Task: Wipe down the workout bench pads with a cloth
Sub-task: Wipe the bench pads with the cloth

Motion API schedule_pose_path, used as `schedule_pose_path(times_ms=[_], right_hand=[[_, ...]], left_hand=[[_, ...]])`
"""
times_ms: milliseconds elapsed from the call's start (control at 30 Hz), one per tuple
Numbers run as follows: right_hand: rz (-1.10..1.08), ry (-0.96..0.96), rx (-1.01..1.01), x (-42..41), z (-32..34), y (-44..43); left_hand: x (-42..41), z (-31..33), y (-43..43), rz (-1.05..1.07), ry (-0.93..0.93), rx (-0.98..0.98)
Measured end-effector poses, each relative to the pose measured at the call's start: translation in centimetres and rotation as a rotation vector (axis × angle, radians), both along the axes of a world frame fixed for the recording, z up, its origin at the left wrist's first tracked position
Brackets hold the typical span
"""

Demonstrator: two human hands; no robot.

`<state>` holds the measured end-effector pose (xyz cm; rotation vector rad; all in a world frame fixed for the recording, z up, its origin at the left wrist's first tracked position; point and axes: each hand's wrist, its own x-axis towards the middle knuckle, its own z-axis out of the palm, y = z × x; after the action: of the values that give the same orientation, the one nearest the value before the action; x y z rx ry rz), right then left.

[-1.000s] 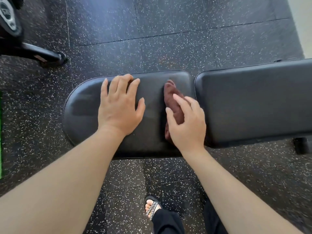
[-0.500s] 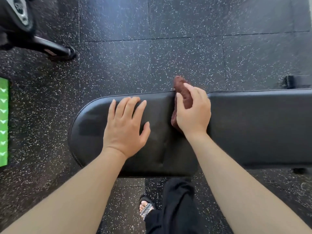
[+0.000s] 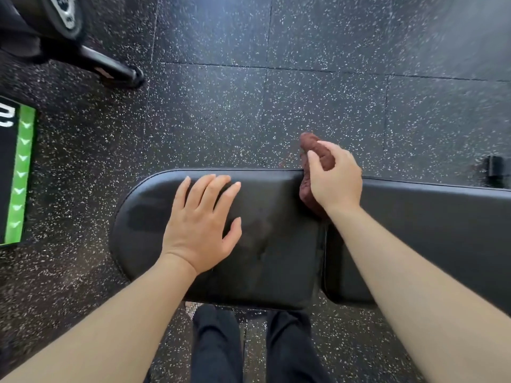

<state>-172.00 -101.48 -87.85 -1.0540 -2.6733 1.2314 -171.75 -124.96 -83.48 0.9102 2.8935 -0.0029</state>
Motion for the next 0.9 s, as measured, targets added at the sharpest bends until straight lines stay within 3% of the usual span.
schedule_pose_path(times_ms=[267, 367, 567, 767, 900], right_hand=[[0.012, 0.138, 0.129, 5.1, 0.9, -4.6], [0.064, 0.156, 0.123, 6.3, 2.1, -7.8], [0.162, 0.222, 0.122, 2.9, 4.0, -13.5], [0.185, 0.210, 0.233, 1.5, 3.0, -11.3], [0.036, 0.125, 0.195, 0.2, 1.6, -7.0]], left_hand=[[0.0, 0.3, -0.1, -0.008, -0.049, -0.004], [-0.8, 1.1, -0.8, -0.036, -0.106, 0.082], [-5.0, 2.2, -4.5, 0.092, -0.093, 0.055], [-4.8, 2.0, -4.2, 0.089, -0.116, 0.082], [-5.0, 1.8, -4.3, 0.083, -0.124, 0.103]])
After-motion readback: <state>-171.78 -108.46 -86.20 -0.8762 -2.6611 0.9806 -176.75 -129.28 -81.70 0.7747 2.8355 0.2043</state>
